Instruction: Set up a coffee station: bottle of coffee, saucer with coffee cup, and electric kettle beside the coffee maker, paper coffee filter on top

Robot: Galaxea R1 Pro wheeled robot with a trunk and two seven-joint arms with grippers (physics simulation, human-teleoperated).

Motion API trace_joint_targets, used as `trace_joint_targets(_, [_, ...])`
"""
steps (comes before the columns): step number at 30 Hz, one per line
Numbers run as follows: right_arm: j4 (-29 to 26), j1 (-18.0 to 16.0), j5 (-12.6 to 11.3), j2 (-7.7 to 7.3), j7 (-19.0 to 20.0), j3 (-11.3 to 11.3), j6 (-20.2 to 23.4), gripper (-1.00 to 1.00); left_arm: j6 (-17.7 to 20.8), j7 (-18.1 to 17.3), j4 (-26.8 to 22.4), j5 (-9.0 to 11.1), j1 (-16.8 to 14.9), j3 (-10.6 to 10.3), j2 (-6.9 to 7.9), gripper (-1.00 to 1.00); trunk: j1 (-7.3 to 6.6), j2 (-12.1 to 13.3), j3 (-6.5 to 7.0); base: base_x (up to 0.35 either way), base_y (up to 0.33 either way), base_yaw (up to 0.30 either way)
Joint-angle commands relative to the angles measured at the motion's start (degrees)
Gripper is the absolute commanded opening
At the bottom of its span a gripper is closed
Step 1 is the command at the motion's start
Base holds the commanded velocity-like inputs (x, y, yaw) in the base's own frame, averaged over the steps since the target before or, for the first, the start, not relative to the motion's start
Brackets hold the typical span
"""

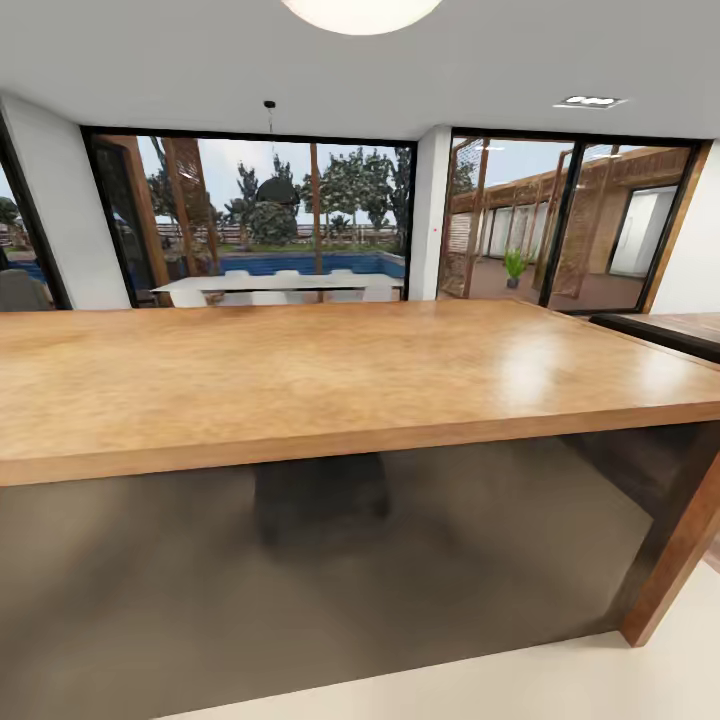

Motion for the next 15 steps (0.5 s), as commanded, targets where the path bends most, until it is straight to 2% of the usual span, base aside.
trace_joint_targets(1, [0.0, -0.01, 0.0, 0.0, 0.0, 0.0, 0.0, 1.0, 0.0, 0.0, 0.0, 0.0, -0.01, 0.0, 0.0, 1.0, 0.0, -0.01, -0.03, 0.0, 0.0, 0.0])
trace_joint_targets(4, [-0.68, -0.97, -0.16, -0.98, -0.19, 0.0, -0.34, 1.0, -0.98, -0.08, -0.97, 0.08, 0.97, -0.26, -0.98, 1.0, 0.0, -0.01, -0.03, 0.0, 0.0, 0.0])
trace_joint_targets(7, [-0.68, -0.97, -0.16, -1.11, -0.19, 0.0, -0.34, 1.0, -1.28, -0.08, -1.93, 0.08, 1.1, -0.26, -1.91, 1.0, 0.0, -0.01, -0.03, 0.0, 0.0, 0.0])
trace_joint_targets(15, [-0.68, -0.97, -0.16, -1.11, -0.19, 0.0, -0.34, 1.0, -1.28, -0.08, -2.94, 0.08, 1.1, -0.26, -1.91, 1.0, 0.0, -0.01, -0.03, 0.0, 0.0, 0.0])
